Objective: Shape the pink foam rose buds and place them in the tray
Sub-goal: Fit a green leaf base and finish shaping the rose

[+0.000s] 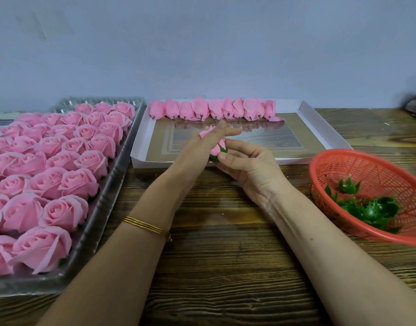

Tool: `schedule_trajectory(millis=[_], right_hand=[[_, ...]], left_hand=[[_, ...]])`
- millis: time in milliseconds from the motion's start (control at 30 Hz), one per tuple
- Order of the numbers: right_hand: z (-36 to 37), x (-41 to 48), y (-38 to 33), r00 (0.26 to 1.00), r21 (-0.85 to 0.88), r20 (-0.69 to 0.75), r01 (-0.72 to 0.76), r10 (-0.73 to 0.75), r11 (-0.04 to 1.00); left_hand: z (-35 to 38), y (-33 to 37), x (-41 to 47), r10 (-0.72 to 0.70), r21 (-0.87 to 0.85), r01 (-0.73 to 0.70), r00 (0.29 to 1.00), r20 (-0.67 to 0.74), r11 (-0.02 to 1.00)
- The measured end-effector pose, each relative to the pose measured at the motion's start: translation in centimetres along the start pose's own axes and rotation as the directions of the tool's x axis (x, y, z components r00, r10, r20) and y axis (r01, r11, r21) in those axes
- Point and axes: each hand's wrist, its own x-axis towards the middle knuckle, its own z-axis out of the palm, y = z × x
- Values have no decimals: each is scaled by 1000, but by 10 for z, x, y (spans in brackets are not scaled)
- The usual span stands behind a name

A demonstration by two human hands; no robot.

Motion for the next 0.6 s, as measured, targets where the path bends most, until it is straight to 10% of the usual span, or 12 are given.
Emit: schedule_trajectory(millis=[600], right_hand=[[-1, -2, -3, 999, -128, 48, 20, -14, 992]], left_hand=[[2, 4, -3, -8, -87, 5, 999, -33, 996]])
